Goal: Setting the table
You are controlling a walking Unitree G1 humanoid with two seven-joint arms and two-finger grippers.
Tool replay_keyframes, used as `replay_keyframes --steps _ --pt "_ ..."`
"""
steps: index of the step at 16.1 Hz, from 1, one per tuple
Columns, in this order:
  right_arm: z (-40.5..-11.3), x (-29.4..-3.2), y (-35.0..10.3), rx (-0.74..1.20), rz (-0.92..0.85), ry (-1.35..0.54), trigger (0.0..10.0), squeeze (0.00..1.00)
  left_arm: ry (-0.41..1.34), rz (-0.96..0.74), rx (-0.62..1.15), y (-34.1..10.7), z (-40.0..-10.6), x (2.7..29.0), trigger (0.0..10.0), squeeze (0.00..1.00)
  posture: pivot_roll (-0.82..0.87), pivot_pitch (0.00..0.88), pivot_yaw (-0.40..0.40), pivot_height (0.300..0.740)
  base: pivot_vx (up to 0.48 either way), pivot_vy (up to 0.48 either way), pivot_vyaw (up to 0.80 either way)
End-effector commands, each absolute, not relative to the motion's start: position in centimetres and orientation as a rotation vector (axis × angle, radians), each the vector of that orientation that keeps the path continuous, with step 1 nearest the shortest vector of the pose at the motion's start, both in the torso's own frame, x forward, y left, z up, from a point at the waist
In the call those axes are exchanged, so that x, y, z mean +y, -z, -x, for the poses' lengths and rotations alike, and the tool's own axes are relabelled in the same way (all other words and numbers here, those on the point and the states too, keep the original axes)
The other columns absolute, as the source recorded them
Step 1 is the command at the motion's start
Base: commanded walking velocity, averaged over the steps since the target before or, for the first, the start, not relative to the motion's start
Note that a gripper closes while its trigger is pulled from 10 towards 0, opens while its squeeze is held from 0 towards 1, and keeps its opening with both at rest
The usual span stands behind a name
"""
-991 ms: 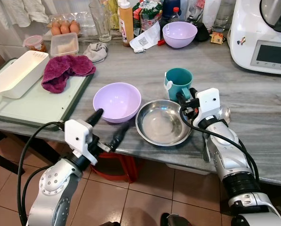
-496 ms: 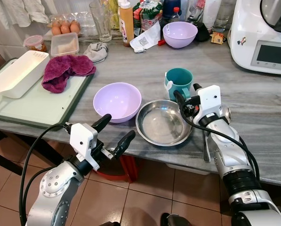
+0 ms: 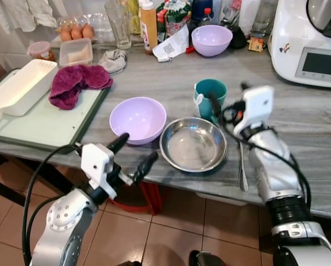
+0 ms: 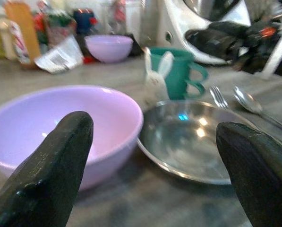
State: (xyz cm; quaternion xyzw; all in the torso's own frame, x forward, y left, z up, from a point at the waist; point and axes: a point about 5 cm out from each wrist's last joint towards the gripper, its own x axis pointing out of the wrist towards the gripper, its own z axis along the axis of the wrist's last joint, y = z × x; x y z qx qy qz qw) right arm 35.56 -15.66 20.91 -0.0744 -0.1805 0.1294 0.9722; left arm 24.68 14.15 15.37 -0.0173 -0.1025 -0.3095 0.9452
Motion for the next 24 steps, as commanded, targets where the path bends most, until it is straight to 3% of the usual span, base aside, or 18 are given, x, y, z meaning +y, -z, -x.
replay_keyframes --steps 1,6,11,14,15,18,22,24 --pt "-35.2 -15.4 -21.6 -0.387 0.136 -0.262 10.0 1.00 0.593 0.008 -0.221 -15.6 -24.9 14.8 10.0 0.00 -0.13 0.176 0.051 0.740 0.000 0.000 0.00" --pt "-33.2 -14.5 -22.1 -0.439 0.135 -0.262 10.0 1.00 0.469 -0.005 -0.260 -16.3 -26.8 16.5 10.0 0.00 -0.14 0.169 0.051 0.740 0.000 0.000 0.00" --pt "-31.6 -13.5 -21.7 -0.437 0.159 -0.287 10.0 1.00 0.379 0.003 -0.289 -16.3 -27.4 17.0 10.0 0.00 -0.15 0.155 0.046 0.740 0.000 0.000 0.79" --pt "-30.9 -12.4 -22.4 -0.460 0.172 -0.324 10.0 0.98 0.220 -0.045 -0.308 -16.6 -28.1 17.9 10.0 0.00 -0.15 0.144 0.041 0.740 0.000 0.000 0.79" --pt "-30.7 -11.9 -22.1 -0.452 0.165 -0.338 10.0 0.71 0.131 -0.045 -0.272 -16.1 -28.8 18.5 10.0 0.00 -0.15 0.135 0.035 0.740 0.000 0.000 0.79" --pt "-30.1 -10.9 -21.4 -0.428 0.154 -0.373 10.0 0.06 0.004 -0.123 -0.242 -15.4 -29.1 19.0 10.0 0.00 -0.15 0.126 0.034 0.740 0.000 0.000 0.79" --pt "-29.8 -10.4 -21.0 -0.417 0.148 -0.385 10.0 0.05 -0.067 -0.146 -0.240 -14.9 -29.3 19.2 10.0 0.00 -0.14 0.112 0.036 0.740 0.000 0.000 0.79" --pt "-29.8 -10.2 -21.0 -0.415 0.148 -0.389 10.0 0.00 -0.092 -0.161 -0.245 -14.8 -29.4 19.3 10.0 0.00 -0.14 0.111 0.035 0.740 0.000 0.000 0.79"
